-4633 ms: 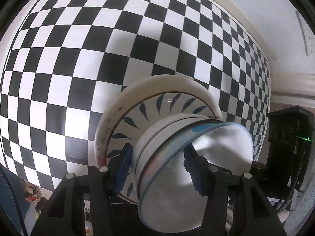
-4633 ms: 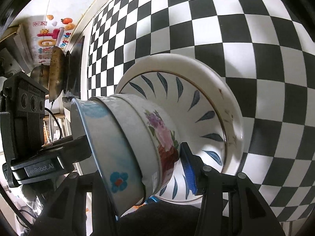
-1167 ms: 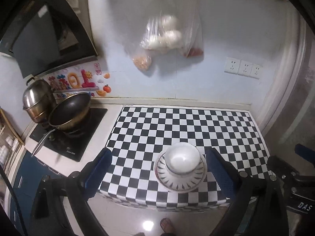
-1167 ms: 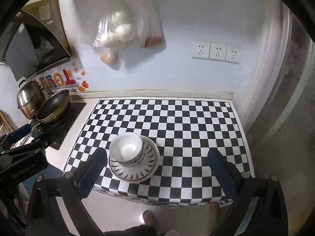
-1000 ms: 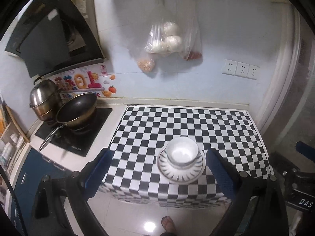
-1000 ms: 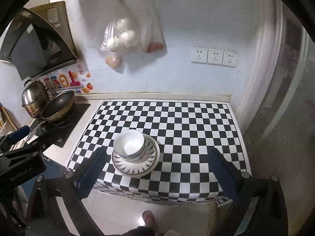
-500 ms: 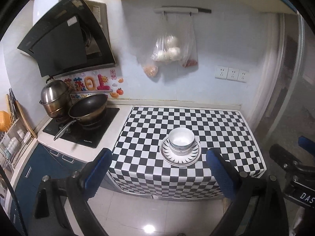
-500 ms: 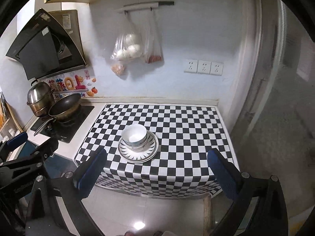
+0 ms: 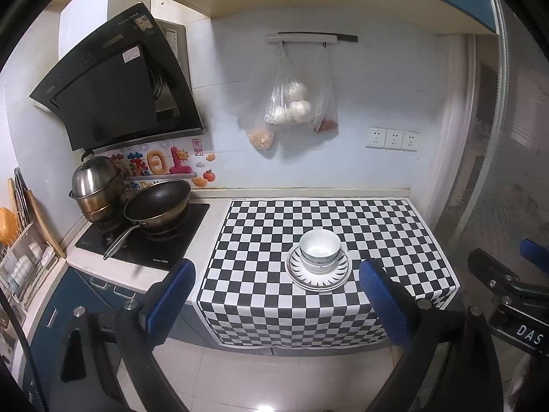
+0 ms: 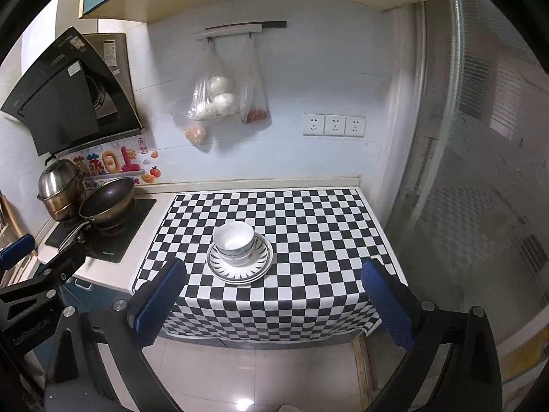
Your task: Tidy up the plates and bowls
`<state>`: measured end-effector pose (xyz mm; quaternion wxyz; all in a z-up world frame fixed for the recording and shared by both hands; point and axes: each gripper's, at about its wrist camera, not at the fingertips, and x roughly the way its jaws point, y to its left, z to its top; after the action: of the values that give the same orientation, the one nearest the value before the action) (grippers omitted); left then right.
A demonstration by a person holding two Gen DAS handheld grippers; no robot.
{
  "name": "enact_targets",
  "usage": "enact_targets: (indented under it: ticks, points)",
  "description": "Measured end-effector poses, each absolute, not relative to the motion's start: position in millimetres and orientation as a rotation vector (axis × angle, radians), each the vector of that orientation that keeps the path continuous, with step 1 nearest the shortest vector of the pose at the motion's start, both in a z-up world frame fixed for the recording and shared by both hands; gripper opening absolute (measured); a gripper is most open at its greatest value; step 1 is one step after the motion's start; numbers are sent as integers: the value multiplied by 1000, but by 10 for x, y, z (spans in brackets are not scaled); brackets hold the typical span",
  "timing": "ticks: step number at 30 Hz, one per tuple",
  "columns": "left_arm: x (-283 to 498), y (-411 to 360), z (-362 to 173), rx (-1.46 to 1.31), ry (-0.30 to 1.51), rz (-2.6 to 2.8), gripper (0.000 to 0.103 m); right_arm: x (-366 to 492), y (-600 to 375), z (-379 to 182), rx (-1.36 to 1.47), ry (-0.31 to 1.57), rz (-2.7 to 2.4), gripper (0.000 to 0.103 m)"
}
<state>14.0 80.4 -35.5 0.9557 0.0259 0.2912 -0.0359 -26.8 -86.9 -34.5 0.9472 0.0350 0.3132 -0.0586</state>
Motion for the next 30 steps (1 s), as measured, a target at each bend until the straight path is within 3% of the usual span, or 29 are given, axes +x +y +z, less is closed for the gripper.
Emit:
enact_targets:
  ticks: [30]
  points:
    - [11,947,-382,42,601,-86,98,-380,-827,-401,66,674,-152,103]
